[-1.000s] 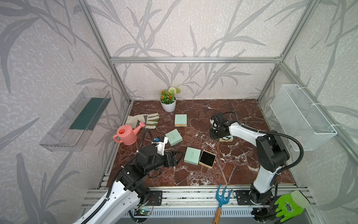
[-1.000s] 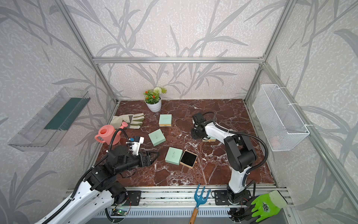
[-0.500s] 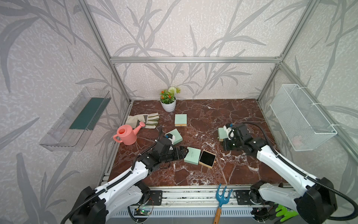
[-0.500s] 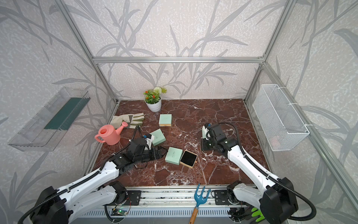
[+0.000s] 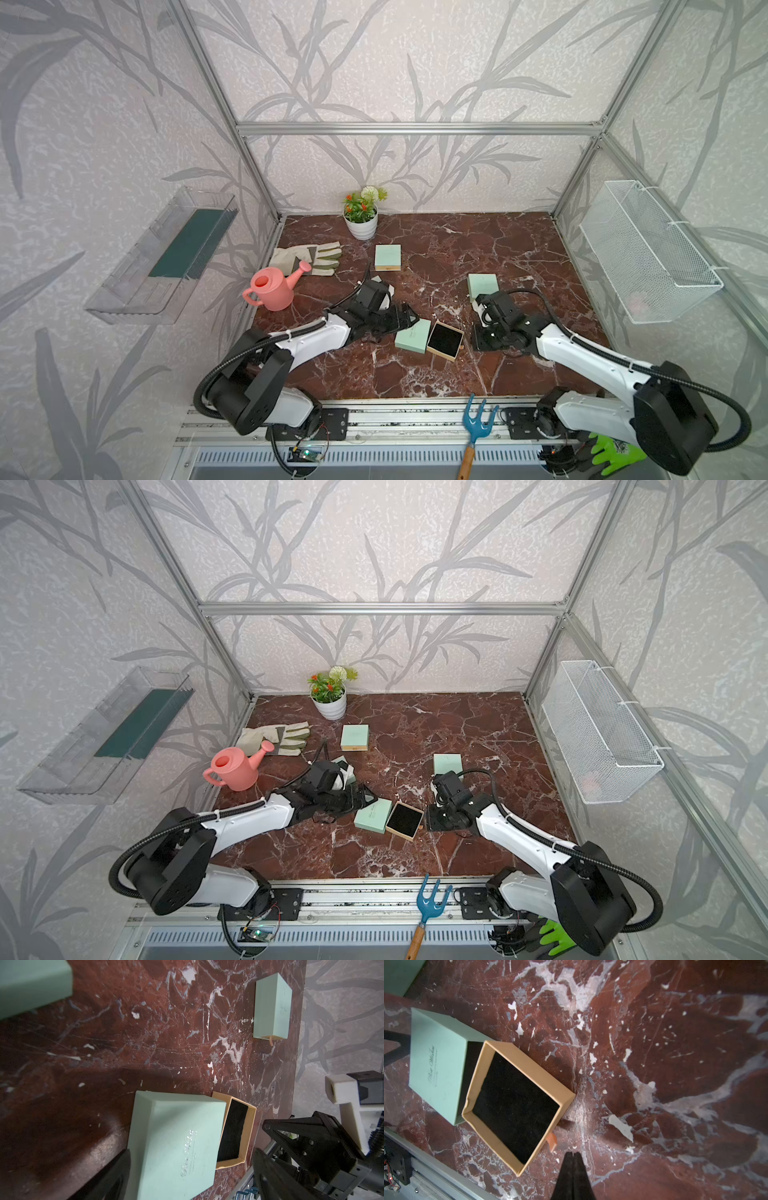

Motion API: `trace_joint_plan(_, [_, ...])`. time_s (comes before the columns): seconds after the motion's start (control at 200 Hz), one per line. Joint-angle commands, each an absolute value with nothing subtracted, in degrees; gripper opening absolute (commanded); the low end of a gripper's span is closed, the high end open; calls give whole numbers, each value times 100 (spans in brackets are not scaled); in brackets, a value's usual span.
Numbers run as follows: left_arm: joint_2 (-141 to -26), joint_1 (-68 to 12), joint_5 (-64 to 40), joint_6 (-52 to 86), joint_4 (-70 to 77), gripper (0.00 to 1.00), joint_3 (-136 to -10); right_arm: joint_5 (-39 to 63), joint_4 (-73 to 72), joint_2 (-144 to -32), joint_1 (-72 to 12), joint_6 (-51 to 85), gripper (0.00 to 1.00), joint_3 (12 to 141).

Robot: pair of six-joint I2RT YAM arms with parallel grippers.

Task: Take out the earrings from the drawer-style jewelry box
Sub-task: Close the drawer of the jewelry box.

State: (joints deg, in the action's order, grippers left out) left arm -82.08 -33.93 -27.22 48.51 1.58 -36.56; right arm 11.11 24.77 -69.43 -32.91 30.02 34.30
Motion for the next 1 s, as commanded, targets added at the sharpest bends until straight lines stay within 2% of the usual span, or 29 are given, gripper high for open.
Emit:
trace_joint_plan(0.0, [-8357, -3361, -3058, 4941, 468, 90, -3861, 1125, 2126, -7134, -3320, 3037, 0, 3469])
trace_joint_plan(0.35, [-8507, -3370, -3093, 4974, 491, 90, -3878, 1143, 1988, -7823, -3321, 2753, 0, 3842])
trace_joint_plan(0.655, [-8356, -3374, -2999, 5073, 458, 90, -3738, 1127, 1906, -7847, -3318, 2723, 0, 3862])
trace_joint_plan(0.765, [-8153, -3363, -2949, 5071, 408, 90, -3613, 1158, 1807, -7763, -3316, 2672, 5, 3832])
trace_joint_plan(0.995, [-7952, -3358, -2829, 5081, 256, 90, -3472, 1381, 1623, -8121, -3342, 2756, 5, 3999])
